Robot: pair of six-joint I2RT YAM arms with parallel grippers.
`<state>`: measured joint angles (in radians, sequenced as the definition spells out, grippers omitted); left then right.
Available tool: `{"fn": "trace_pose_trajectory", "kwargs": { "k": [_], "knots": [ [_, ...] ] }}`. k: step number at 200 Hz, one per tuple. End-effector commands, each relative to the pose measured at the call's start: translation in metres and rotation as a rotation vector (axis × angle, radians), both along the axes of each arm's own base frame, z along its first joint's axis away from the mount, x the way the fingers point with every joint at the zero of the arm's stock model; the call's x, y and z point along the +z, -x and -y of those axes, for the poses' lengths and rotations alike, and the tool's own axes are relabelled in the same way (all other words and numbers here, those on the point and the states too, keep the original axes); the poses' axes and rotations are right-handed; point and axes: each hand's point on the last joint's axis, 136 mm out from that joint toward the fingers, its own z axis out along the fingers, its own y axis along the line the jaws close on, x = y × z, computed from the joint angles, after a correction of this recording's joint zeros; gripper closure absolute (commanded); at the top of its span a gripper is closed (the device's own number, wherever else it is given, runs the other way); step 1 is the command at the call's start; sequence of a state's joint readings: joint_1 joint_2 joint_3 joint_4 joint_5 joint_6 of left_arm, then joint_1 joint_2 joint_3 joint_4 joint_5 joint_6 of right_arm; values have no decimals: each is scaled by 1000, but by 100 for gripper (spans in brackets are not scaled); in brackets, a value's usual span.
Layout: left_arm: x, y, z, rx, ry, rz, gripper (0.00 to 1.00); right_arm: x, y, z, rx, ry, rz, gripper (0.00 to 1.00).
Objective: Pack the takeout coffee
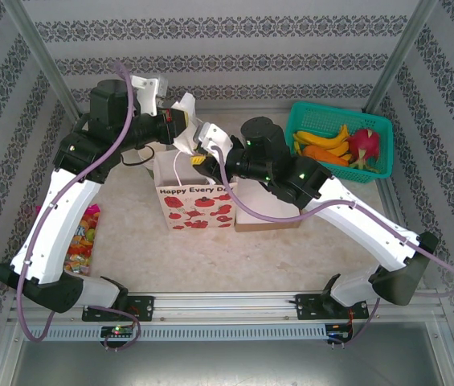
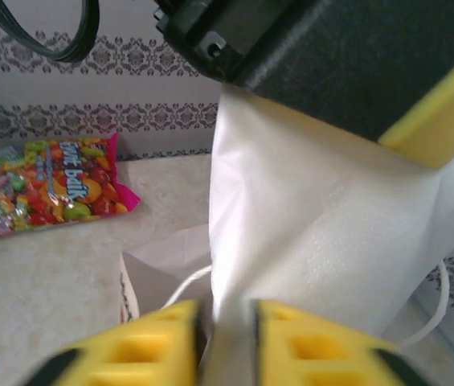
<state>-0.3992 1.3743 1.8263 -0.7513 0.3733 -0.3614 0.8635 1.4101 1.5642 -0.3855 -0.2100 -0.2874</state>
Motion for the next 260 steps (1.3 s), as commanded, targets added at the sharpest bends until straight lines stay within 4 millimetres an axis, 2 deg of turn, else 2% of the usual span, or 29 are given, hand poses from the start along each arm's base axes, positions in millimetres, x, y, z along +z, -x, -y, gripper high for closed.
{"fn": "trace_pose_trajectory", "kwargs": {
  "k": [1, 18, 30, 40, 42, 54, 66, 75, 90, 111, 133, 159, 197, 222, 240, 260],
  "knots": [
    [25, 15, 5, -102, -57, 145, 100, 29, -1, 25, -56, -115, -26, 45],
    [28, 15, 2, -131, -134, 232, 100, 36, -14, 52, -165, -167, -55, 30],
    [32, 15, 8, -184, -162, 296, 100, 36, -25, 70, -252, -191, -71, 21],
    [37, 20, 14, -247, -186, 358, 100, 34, -34, 85, -325, -208, -85, 11],
    [38, 20, 15, -258, -195, 374, 100, 34, -35, 89, -342, -213, -89, 4],
    [42, 22, 15, -291, -258, 454, 100, 30, -45, 106, -426, -235, -112, 2],
    [49, 19, 10, -291, -317, 529, 100, 24, -47, 112, -437, -257, -161, 2],
    [53, 19, 6, -306, -345, 566, 100, 17, -39, 105, -349, -272, -230, 2],
    [59, 26, 4, -369, -377, 618, 100, 5, -13, 83, -118, -266, -323, 2],
    [53, 42, 0, -472, -478, 693, 100, -13, -2, 64, -6, -232, -379, 2],
    [48, 44, -12, -500, -562, 742, 100, -23, -3, 48, 70, -206, -426, 2],
    [57, 39, -29, -484, -590, 767, 100, -33, -6, 26, 165, -182, -481, 4],
    [66, 31, -38, -539, -522, 788, 100, -46, -20, 6, 202, -151, -504, 9],
    [65, 17, -42, -534, -511, 789, 100, -45, -19, -5, 261, -149, -527, 21],
    [65, 19, -40, -565, -487, 800, 100, -47, -13, -11, 312, -135, -547, 31],
    [64, 26, -35, -614, -467, 817, 100, -45, -5, -12, 352, -130, -542, 51]
  ]
}}
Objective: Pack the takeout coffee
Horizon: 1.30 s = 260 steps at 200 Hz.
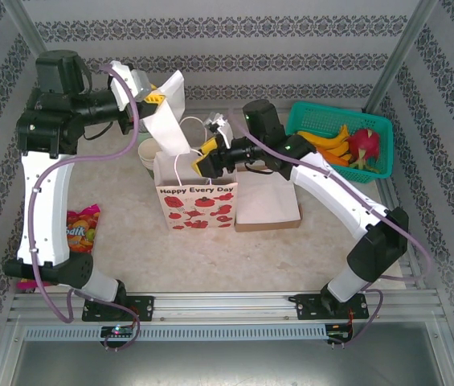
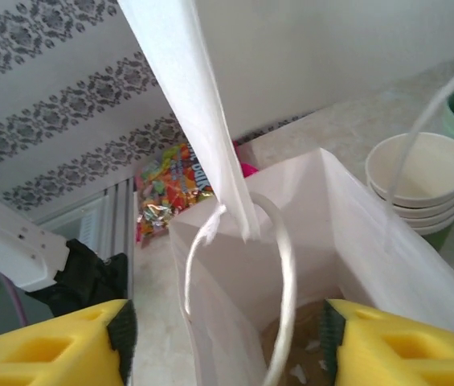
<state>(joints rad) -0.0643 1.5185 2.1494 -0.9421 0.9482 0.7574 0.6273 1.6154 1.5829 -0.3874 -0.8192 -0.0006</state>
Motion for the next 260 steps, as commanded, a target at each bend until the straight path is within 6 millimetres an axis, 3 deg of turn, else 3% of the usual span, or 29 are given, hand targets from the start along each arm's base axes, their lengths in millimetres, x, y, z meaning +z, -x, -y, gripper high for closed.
{"fn": "trace_pose_trajectory", "kwargs": {
  "k": [1, 21, 40, 80, 135, 172, 202, 231, 260],
  "knots": [
    [8, 22, 7, -116, 10, 41, 100, 15, 23, -7, 120, -39, 21, 51],
    [4, 30, 11, -169, 10, 33, 100, 20, 31, -4, 143, -56, 46, 76],
    [-6, 34, 11, -188, -12, 22, 100, 19, 40, -2, 170, -68, 115, 84],
    [-15, 35, 10, -186, -40, 35, 100, 9, 41, 0, 151, -18, 221, 88],
    [4, 21, -8, -120, -30, 109, 100, 4, 44, 1, 144, 46, 447, 100],
    [10, 17, -21, -87, -22, 124, 100, -2, 46, 4, 147, 79, 534, 100],
    [0, 24, -15, -155, -1, 82, 100, -2, 49, 4, 155, 72, 549, 100],
    [-4, 7, -16, -133, 11, 99, 100, -2, 50, 3, 164, 74, 560, 100],
    [-18, 37, -5, -284, 48, 50, 100, -2, 49, 3, 161, 75, 562, 100]
  ]
}}
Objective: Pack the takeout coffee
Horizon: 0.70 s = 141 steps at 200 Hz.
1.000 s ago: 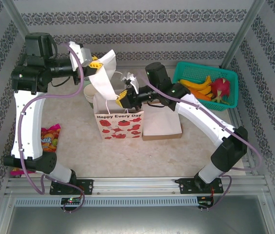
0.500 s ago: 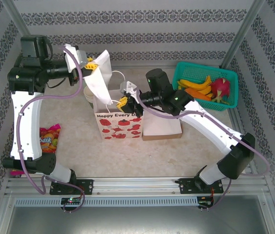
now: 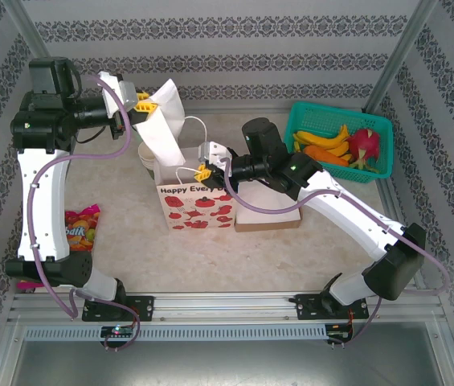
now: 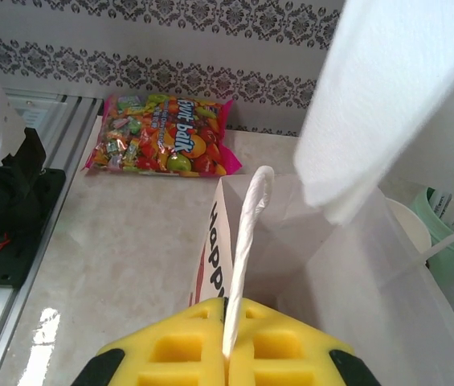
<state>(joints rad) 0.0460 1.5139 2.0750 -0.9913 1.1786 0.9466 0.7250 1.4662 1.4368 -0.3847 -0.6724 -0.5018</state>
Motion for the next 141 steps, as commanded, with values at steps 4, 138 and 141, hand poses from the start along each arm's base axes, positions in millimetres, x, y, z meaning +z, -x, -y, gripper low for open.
{"fn": "trace_pose_trajectory", "kwargs": {
  "k": [4, 138, 141],
  "knots": [
    [-6, 31, 10, -158, 38, 1, 100, 6, 7, -1, 20, -15, 46, 100],
    [-98, 12, 21, -38, -92, -206, 100, 1, 2, -3, 1, 1, 39, 100],
    [-102, 10, 22, -31, -106, -209, 100, 1, 1, -3, 0, 1, 39, 100]
  ]
}}
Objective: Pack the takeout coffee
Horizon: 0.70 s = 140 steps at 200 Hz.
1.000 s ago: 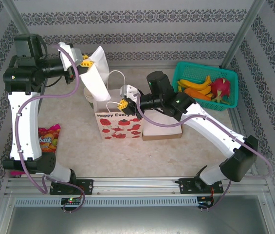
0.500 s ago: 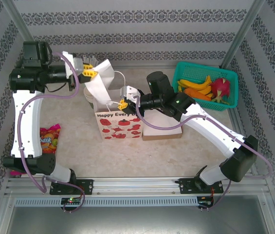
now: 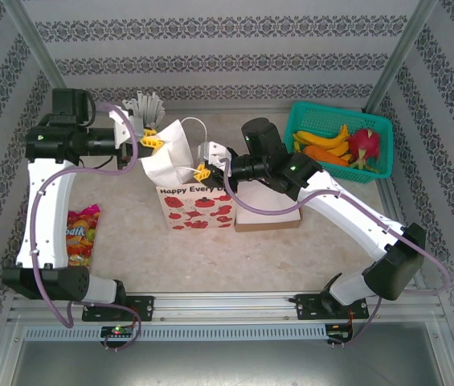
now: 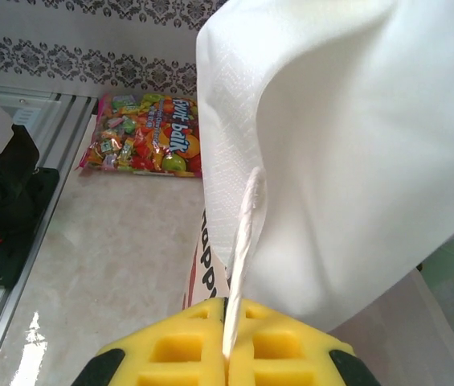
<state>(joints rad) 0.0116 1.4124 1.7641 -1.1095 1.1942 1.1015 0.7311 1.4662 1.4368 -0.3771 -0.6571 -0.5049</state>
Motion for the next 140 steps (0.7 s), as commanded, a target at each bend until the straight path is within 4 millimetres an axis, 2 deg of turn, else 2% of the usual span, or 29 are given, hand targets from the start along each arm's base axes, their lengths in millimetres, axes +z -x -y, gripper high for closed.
{"fn": "trace_pose_trajectory", "kwargs": {
  "k": [1, 25, 54, 90, 116, 140],
  "knots": [
    [-24, -21, 9, 55, -79, -15, 100, 0, 2, -1, 6, 0, 26, 100],
    [-37, -38, 10, 107, -107, 7, 100, 0, 2, -3, 12, -2, 16, 100],
    [-31, -69, 0, 199, -150, 78, 100, 2, 4, -2, 19, -4, 13, 100],
    [-19, -95, -6, 228, -169, 70, 100, 0, 7, 0, 17, -3, 11, 100],
    [-15, -93, 0, 201, -131, 48, 100, -2, 8, 2, 12, 1, 10, 100],
    [-22, -76, 8, 169, -101, 13, 100, -5, 9, 2, 13, 5, 3, 100]
  ]
}}
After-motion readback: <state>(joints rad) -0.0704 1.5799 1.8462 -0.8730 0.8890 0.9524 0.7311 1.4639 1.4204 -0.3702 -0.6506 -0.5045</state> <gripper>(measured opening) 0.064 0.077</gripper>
